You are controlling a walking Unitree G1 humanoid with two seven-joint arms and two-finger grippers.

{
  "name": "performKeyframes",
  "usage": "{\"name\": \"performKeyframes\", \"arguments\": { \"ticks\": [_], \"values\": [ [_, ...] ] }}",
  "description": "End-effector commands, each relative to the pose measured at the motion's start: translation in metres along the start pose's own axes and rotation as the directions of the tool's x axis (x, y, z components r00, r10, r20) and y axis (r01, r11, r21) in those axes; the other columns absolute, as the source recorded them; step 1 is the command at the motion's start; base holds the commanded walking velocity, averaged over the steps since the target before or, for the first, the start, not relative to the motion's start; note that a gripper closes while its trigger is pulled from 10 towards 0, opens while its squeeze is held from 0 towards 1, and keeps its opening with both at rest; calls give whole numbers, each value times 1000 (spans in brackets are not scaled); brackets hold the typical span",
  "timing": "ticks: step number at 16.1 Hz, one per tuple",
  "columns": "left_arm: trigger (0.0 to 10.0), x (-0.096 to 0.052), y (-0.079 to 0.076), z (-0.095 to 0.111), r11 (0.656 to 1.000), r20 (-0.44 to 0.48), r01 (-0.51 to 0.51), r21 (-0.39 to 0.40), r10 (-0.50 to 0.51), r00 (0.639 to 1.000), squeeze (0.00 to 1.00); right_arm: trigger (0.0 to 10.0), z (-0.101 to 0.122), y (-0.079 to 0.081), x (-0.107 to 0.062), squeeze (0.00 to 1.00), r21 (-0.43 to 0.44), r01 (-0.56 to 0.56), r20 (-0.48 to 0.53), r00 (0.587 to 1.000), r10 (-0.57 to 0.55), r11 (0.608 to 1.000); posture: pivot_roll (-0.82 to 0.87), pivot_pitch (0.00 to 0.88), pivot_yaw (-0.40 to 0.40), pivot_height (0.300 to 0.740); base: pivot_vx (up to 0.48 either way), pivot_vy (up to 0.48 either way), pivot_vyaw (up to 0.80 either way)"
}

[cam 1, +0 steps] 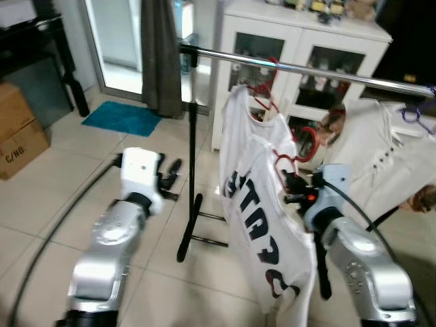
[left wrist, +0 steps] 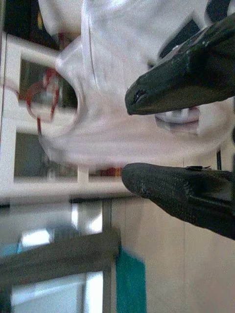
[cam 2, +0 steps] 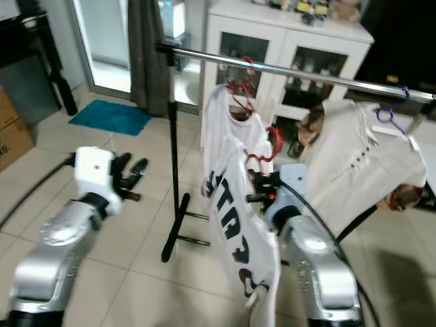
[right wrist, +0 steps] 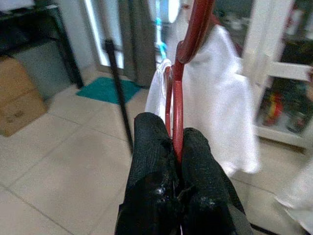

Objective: Hang hanger

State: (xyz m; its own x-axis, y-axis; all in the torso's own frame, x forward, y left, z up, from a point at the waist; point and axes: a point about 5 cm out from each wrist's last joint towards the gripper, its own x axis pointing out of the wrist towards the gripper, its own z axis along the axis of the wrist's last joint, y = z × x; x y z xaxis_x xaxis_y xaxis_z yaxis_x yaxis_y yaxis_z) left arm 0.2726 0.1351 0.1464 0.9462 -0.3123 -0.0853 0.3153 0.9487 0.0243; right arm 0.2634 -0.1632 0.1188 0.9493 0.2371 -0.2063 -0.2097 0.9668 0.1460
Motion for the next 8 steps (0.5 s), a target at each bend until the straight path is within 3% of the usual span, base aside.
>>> {"name": "performKeyframes", "arguments": {
  "ticks": [1, 8],
  "values": [
    [10000, 0, 2, 4, 1000, 10, 2, 11, -2, 1000, 0, 10000, 9, 2, 1, 0, -14, -11, 47, 999, 12, 1000, -50, 0, -72, 710, 330, 0, 0],
    [10000, 0, 1, 4, 1000, 11, 15, 15, -15, 1000, 0, 10000, 9, 3, 1, 0, -25, -17, 52, 998, 18, 1000, -51, 0, -69, 710, 331, 0, 0]
  ]
}}
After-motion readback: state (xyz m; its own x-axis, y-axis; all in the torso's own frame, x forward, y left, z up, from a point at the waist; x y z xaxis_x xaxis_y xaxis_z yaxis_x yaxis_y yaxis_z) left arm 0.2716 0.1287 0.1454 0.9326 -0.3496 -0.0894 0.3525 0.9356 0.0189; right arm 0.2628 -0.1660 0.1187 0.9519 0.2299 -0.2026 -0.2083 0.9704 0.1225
